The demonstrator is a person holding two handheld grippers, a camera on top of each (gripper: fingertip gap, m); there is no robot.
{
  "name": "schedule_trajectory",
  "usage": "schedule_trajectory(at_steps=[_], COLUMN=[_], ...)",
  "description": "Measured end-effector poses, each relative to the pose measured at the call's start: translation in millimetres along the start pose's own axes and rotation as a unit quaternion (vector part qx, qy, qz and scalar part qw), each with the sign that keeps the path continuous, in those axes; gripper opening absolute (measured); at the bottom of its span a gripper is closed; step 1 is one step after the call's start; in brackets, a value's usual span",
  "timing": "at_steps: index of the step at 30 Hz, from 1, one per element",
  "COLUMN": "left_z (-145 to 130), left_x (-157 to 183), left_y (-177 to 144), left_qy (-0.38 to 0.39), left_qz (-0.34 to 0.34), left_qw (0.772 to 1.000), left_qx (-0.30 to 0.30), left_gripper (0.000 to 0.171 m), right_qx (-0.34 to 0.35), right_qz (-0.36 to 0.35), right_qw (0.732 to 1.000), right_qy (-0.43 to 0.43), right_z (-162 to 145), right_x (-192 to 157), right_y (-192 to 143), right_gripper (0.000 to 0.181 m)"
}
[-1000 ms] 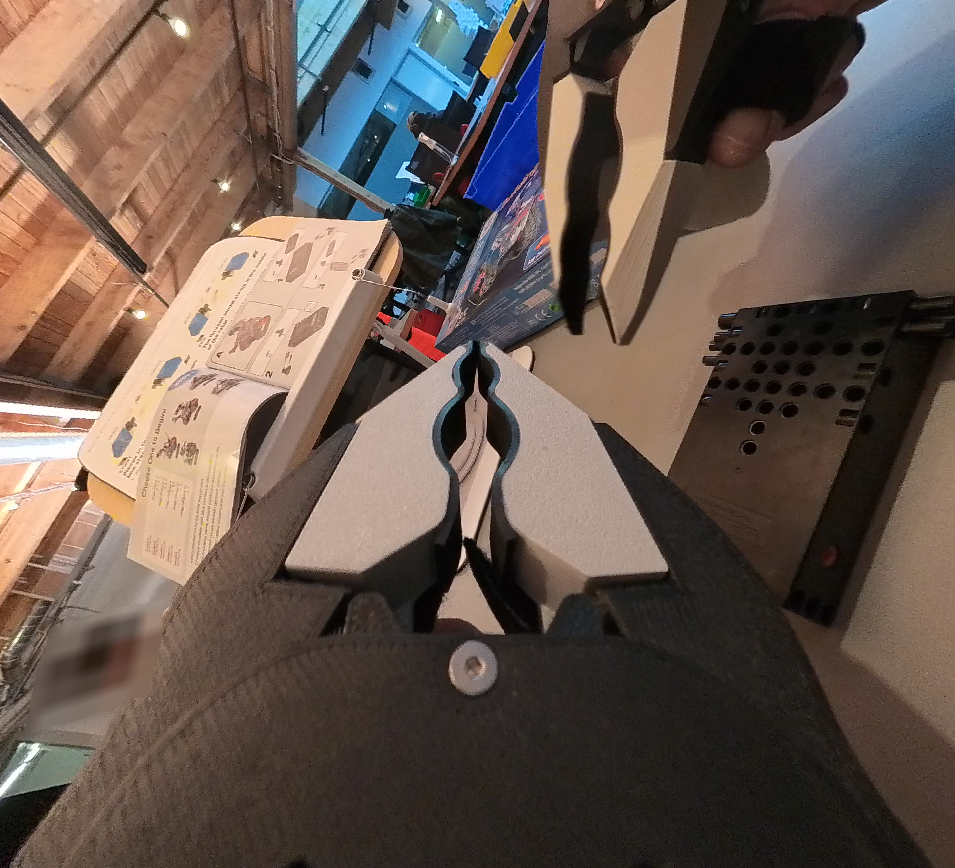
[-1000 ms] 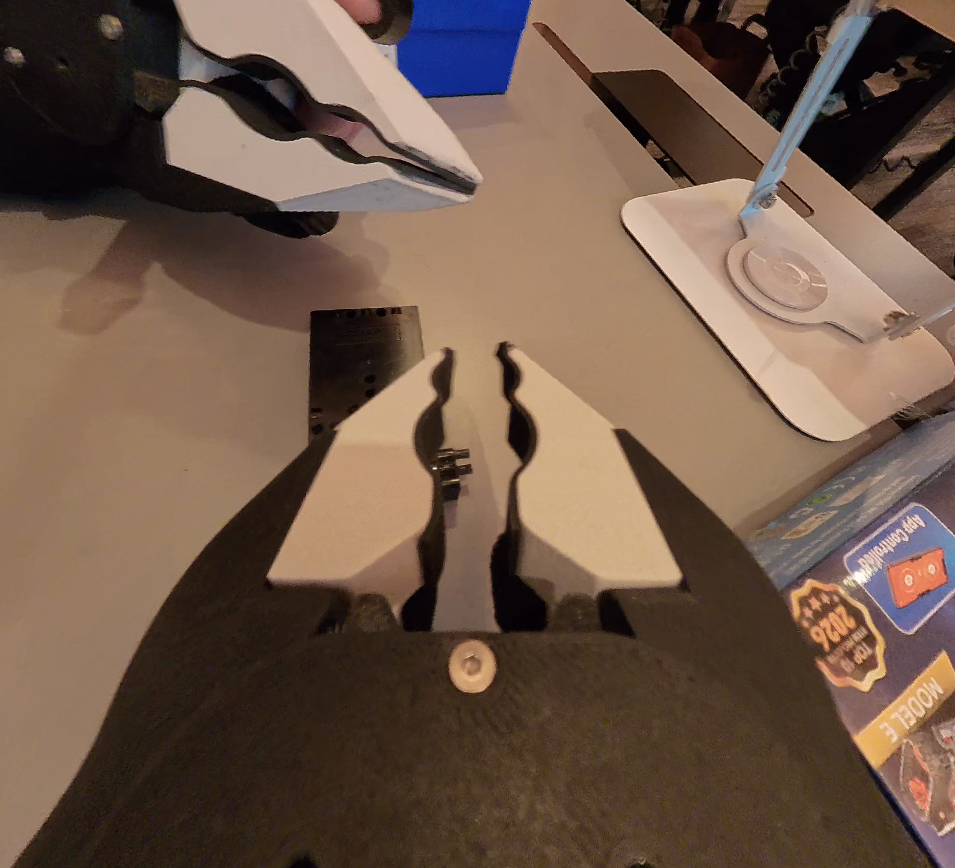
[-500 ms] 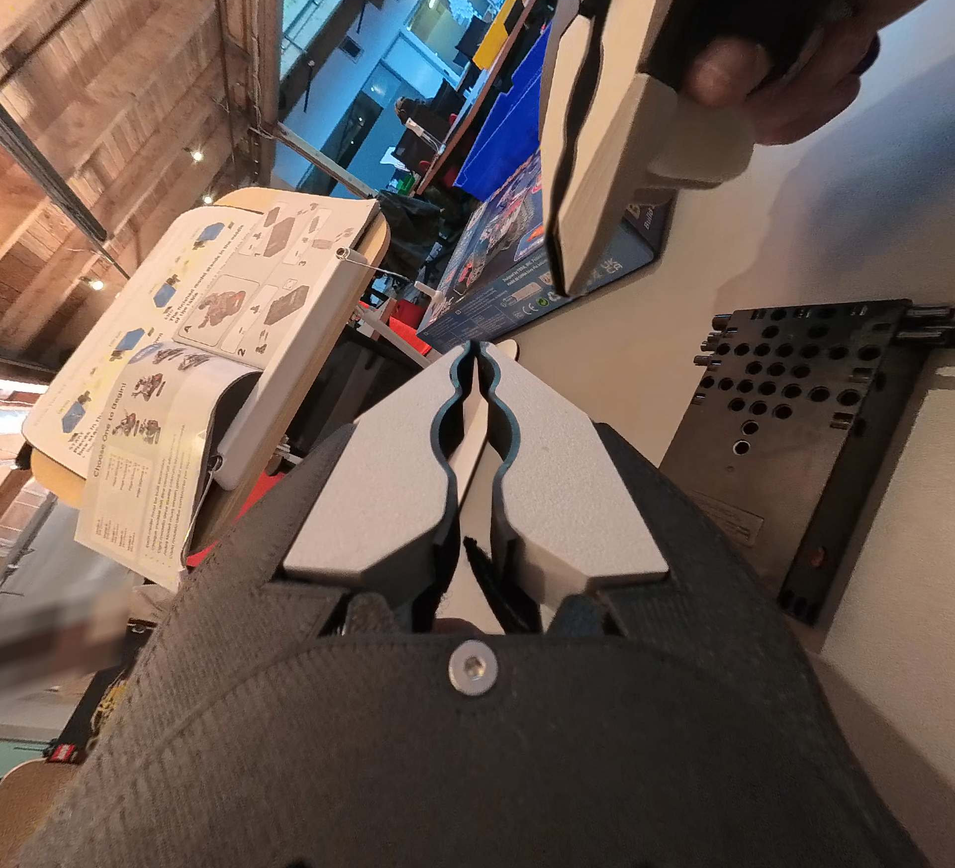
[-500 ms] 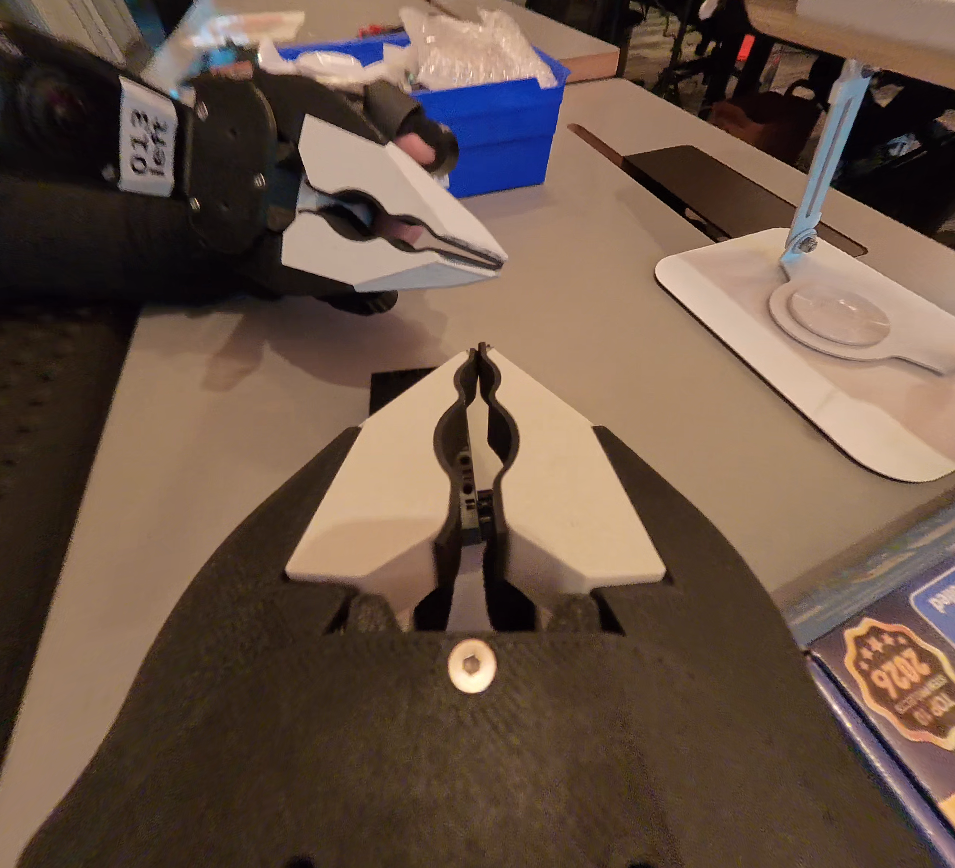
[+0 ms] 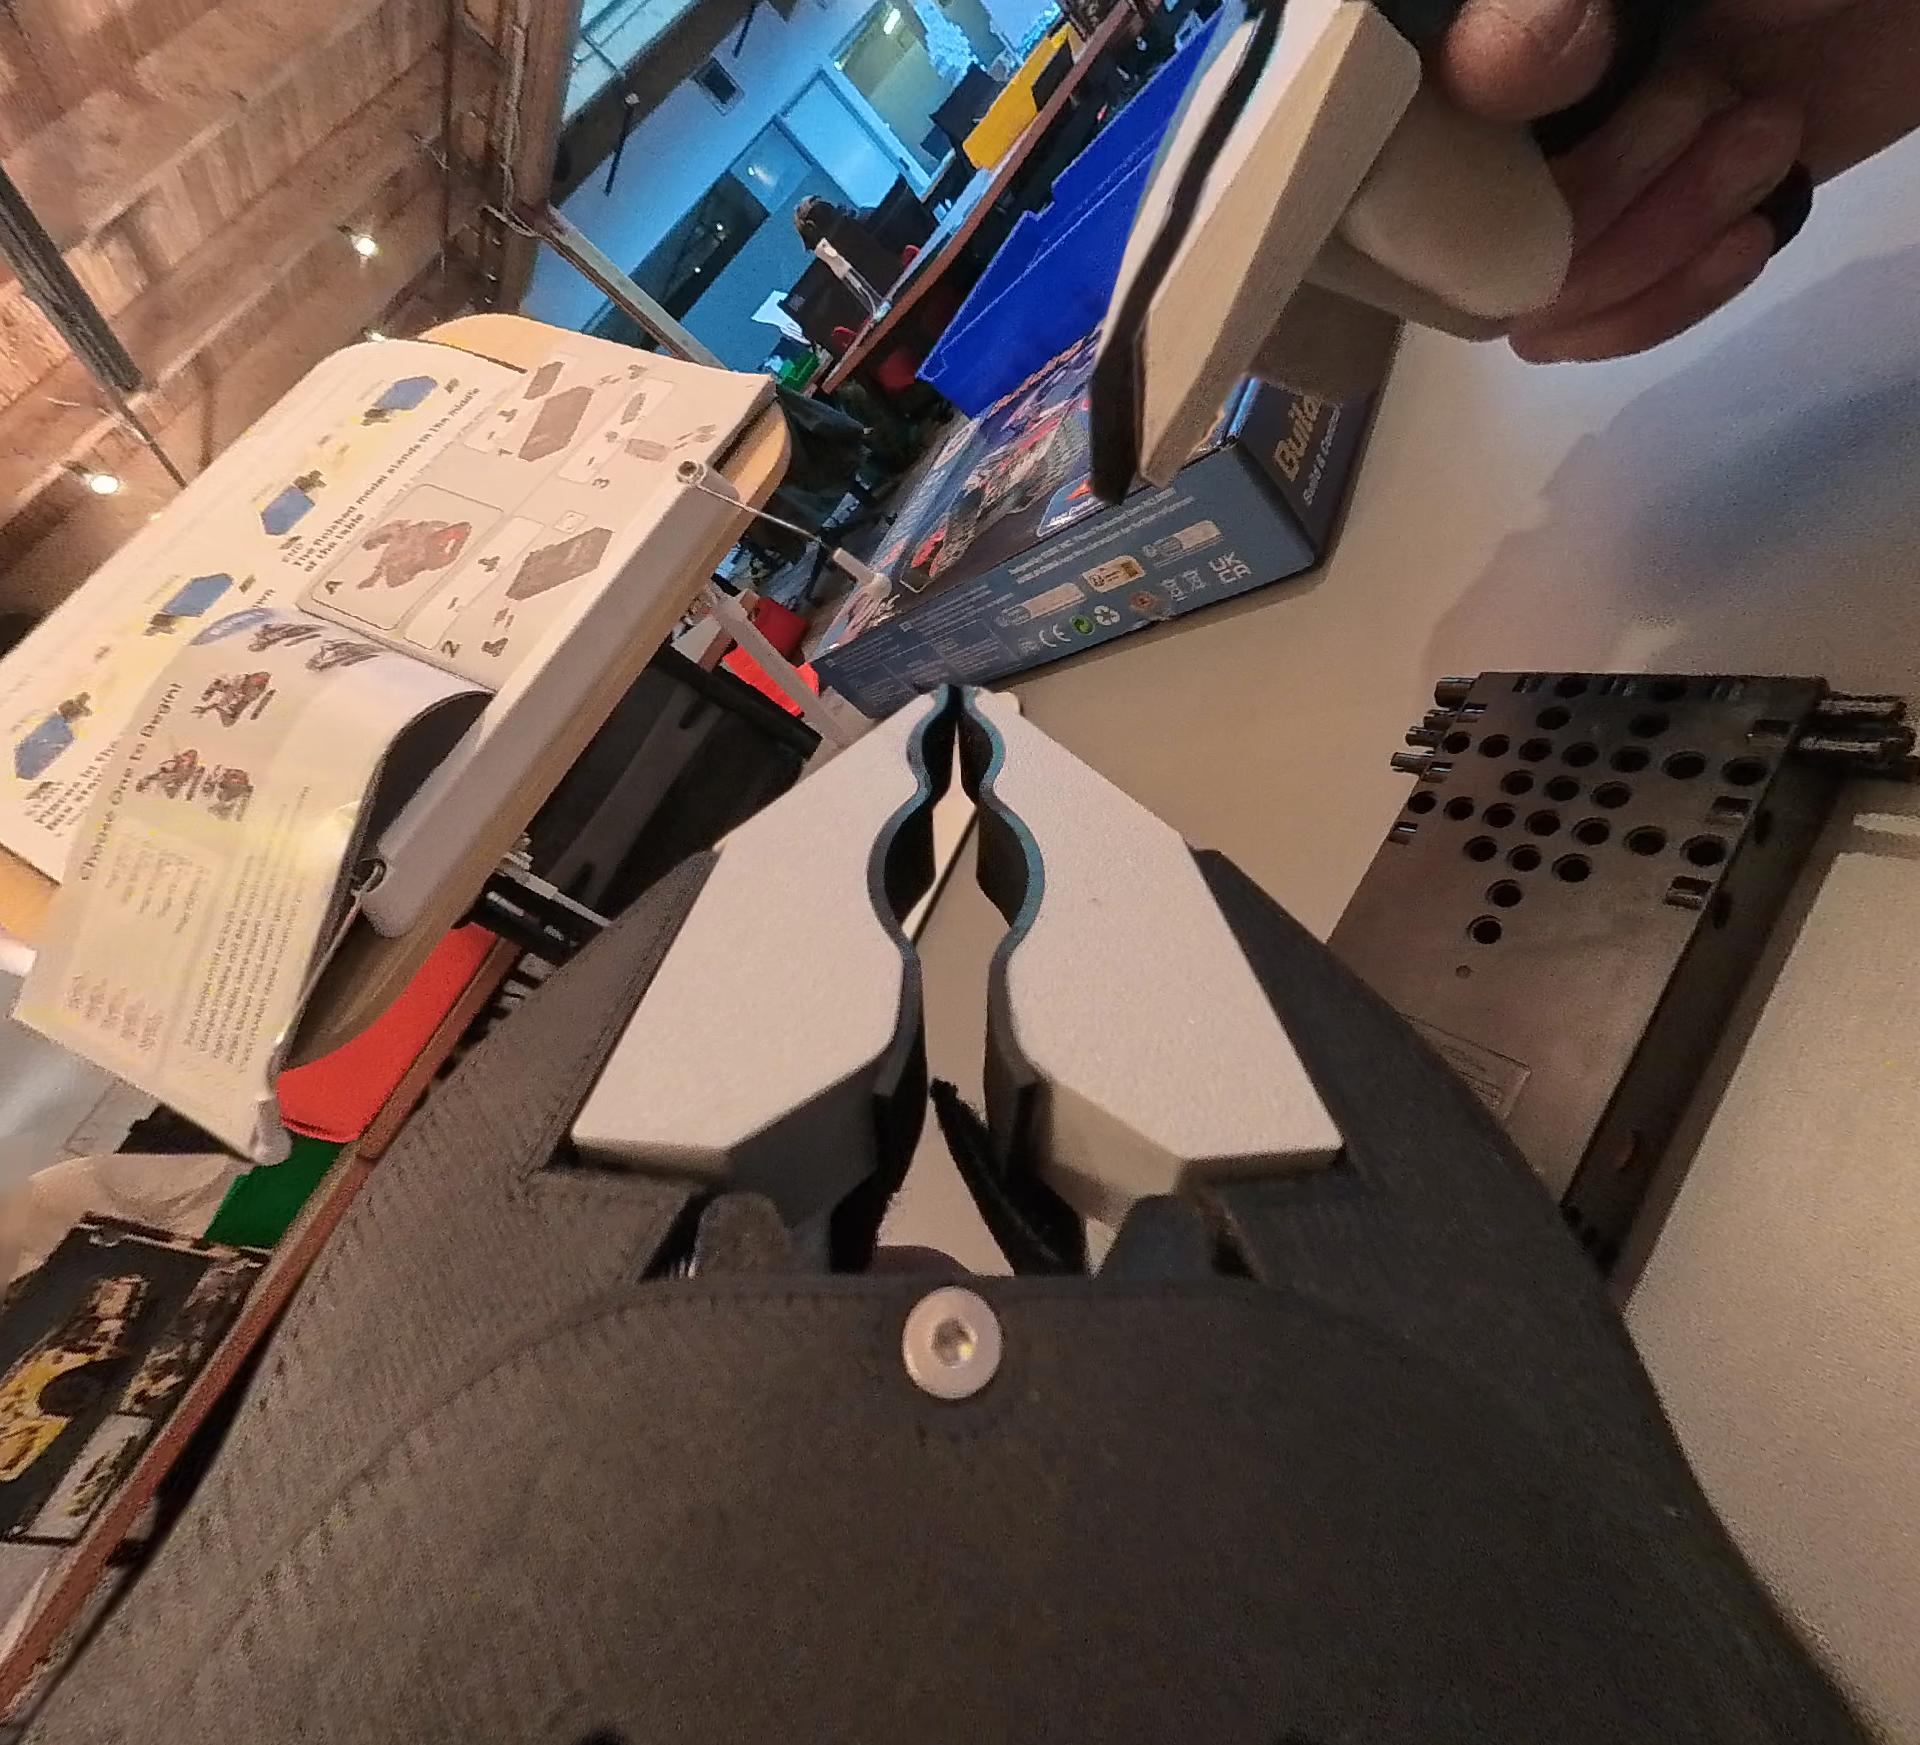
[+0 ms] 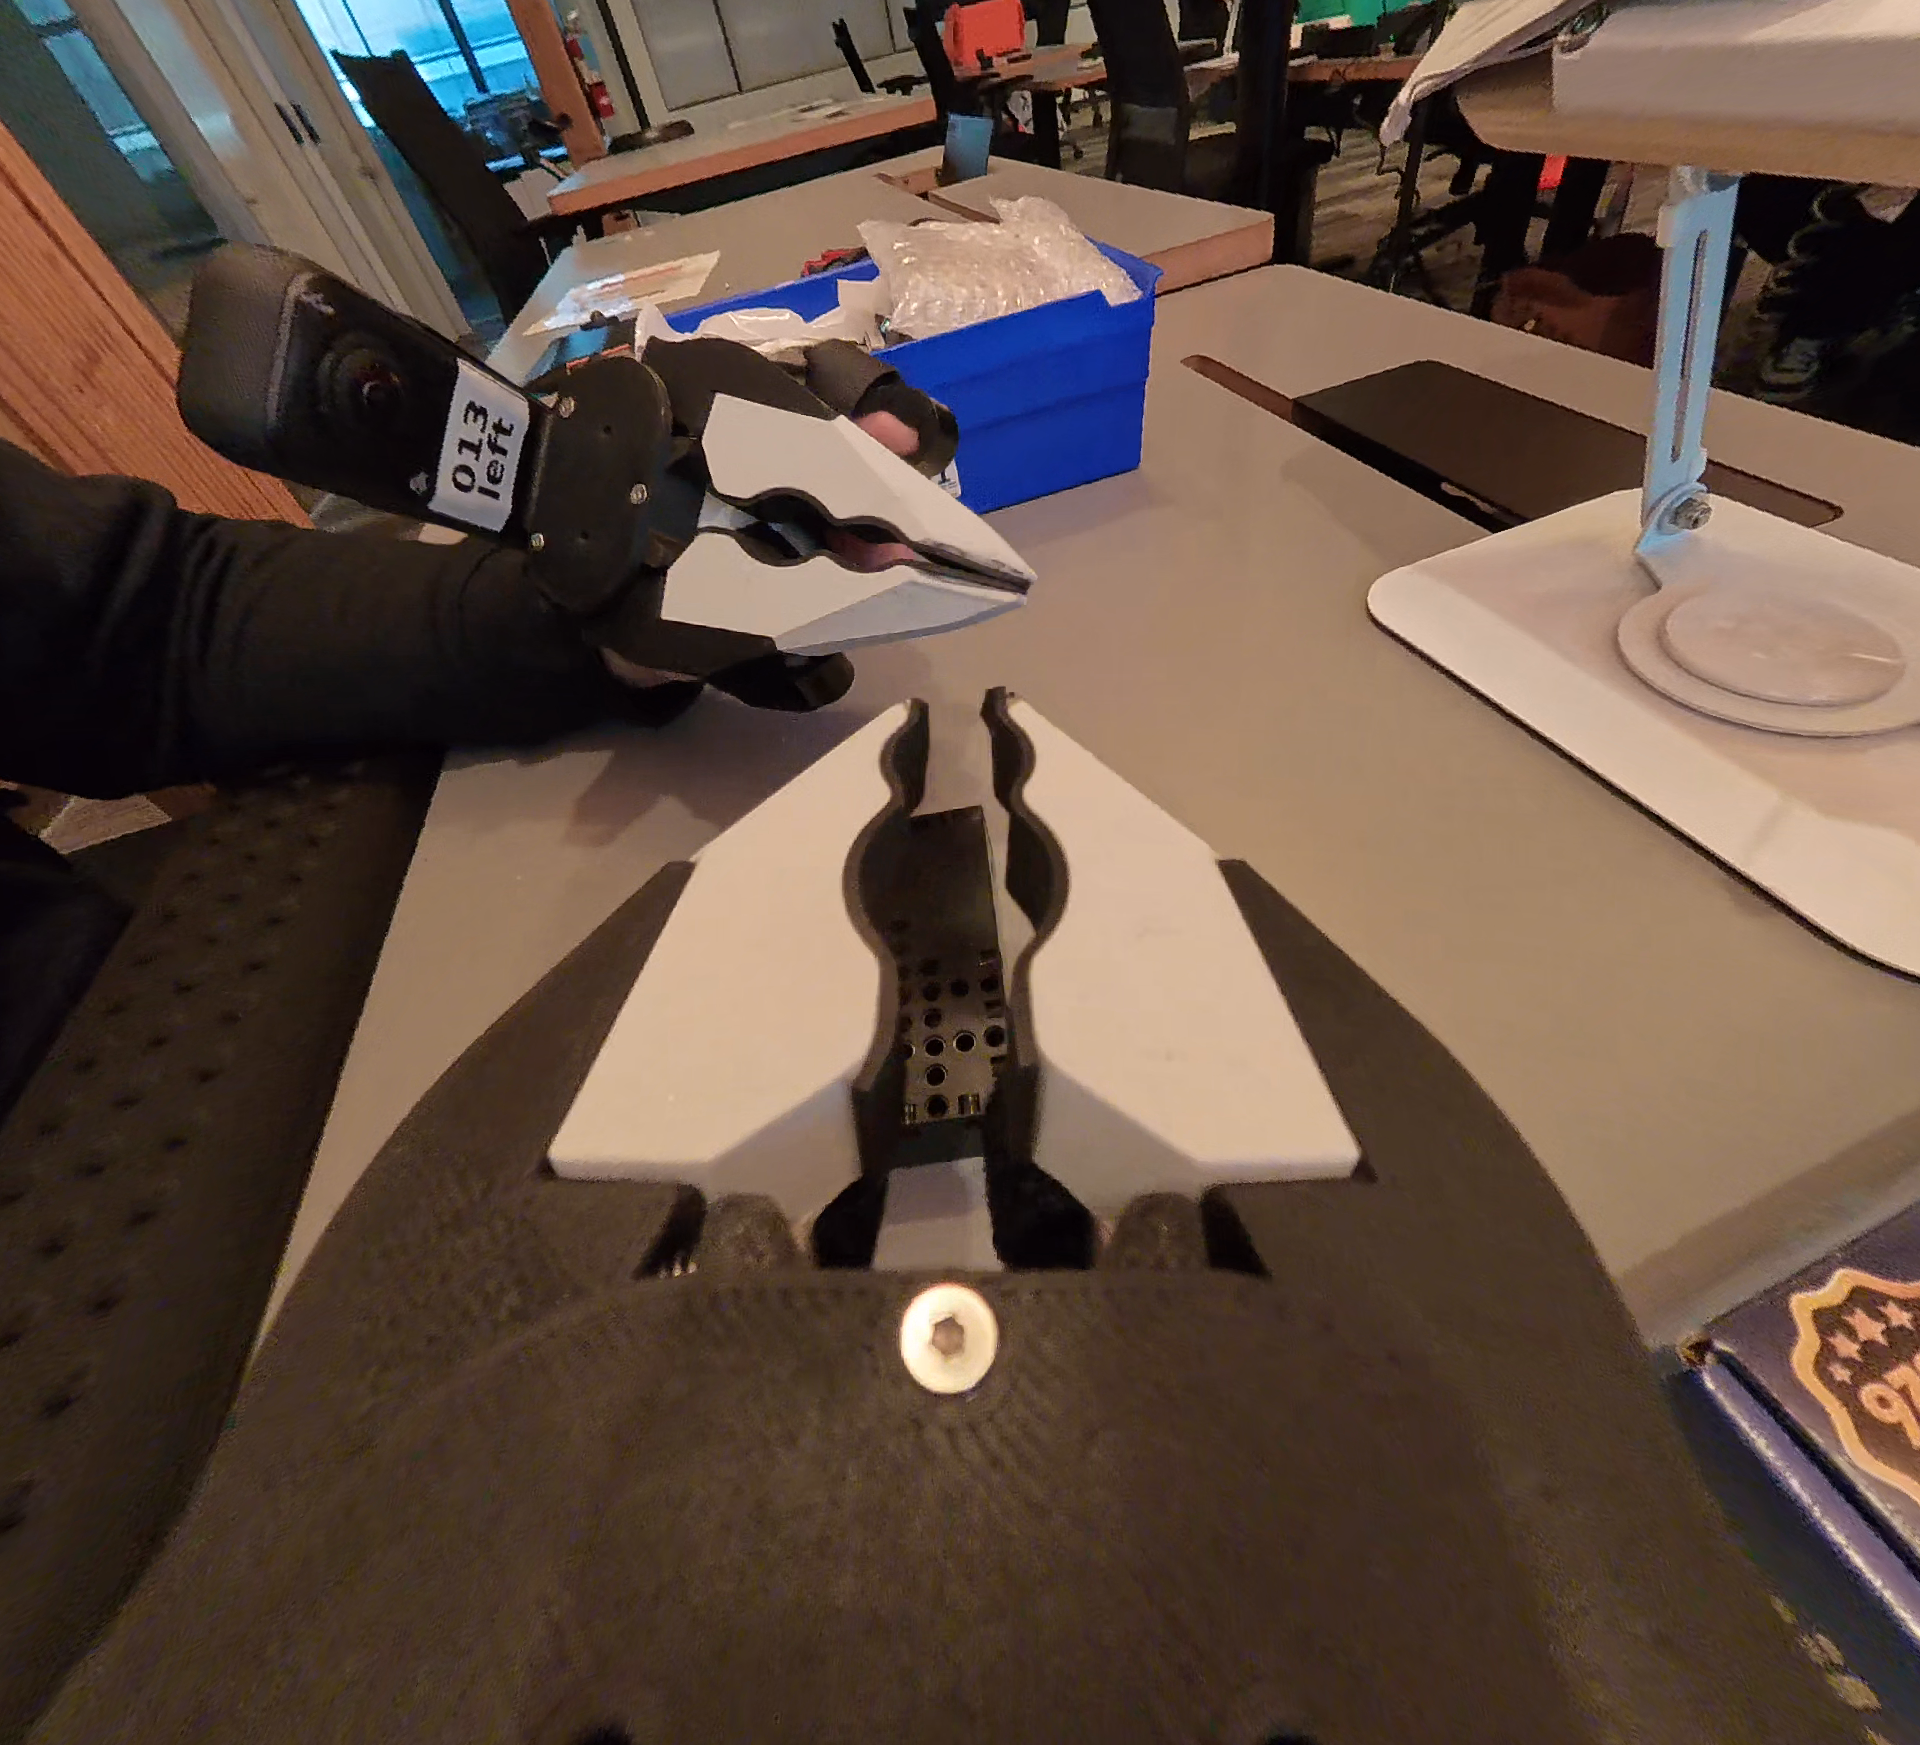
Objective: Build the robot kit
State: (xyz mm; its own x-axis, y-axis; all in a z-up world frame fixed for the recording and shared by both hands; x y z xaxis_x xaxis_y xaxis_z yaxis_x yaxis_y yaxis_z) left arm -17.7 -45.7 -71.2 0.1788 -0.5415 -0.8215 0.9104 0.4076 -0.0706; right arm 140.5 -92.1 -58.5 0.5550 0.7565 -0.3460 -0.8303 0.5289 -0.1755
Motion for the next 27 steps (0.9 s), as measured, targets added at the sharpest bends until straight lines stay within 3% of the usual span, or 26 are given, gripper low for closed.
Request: schedule_trajectory(at_steps=[4, 12, 16, 20, 24, 26, 27], left_z=[-1.5, 6.1, 11.8, 6.5, -8.6, -12.7, -14.9], left_x=[-1.2, -5.6, -11.1, -31.6, -48.4, -53.5, -54.5], left_y=[-1.0, -6.5, -8.1, -13.1, -15.2, -16.9, -17.3], left_qy=[-0.022, 0.016, -0.113, -0.316, -0.468, -0.509, -0.516], left_qz=[-0.010, 0.023, -0.035, -0.090, -0.124, -0.134, -0.133], left_qw=[1.000, 0.999, 0.990, 0.932, 0.850, 0.817, 0.812], left_qx=[0.008, 0.021, 0.074, 0.154, 0.210, 0.235, 0.238], left_gripper=[0.000, 0.000, 0.001, 0.018, 0.064, 0.065, 0.063], right_qx=[-0.009, -0.018, -0.022, -0.019, -0.018, -0.018, -0.018], right_qz=[-0.009, -0.019, -0.020, -0.020, -0.018, -0.018, -0.017], right_qw=[1.000, 1.000, 1.000, 1.000, 1.000, 1.000, 1.000], right_qy=[0.000, -0.007, -0.009, -0.008, -0.007, -0.007, -0.007], right_z=[-1.8, -3.7, -4.1, -3.1, -2.9, -3.0, -2.8], right_x=[1.6, 2.5, 1.7, 1.5, 1.2, 1.2, 1.2], right_y=[1.4, 2.4, 3.1, 2.1, 2.1, 2.3, 2.3], right_gripper=[0.013, 0.014, 0.014, 0.016, 0.016, 0.016, 0.016])
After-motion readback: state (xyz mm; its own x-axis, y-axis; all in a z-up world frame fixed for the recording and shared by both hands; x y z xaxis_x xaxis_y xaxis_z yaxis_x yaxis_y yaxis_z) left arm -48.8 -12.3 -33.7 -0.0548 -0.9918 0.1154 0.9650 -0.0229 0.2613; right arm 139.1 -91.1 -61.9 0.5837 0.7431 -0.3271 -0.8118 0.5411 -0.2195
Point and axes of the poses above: each gripper's, where its closed fingertips meet, y out along the fingers, z out of its top, x = y × z across the jaws, the point moved 8 cm from there along -y, back along the fingers, and after that the axes turned 10 degrees about y, right-handed, at the moved point
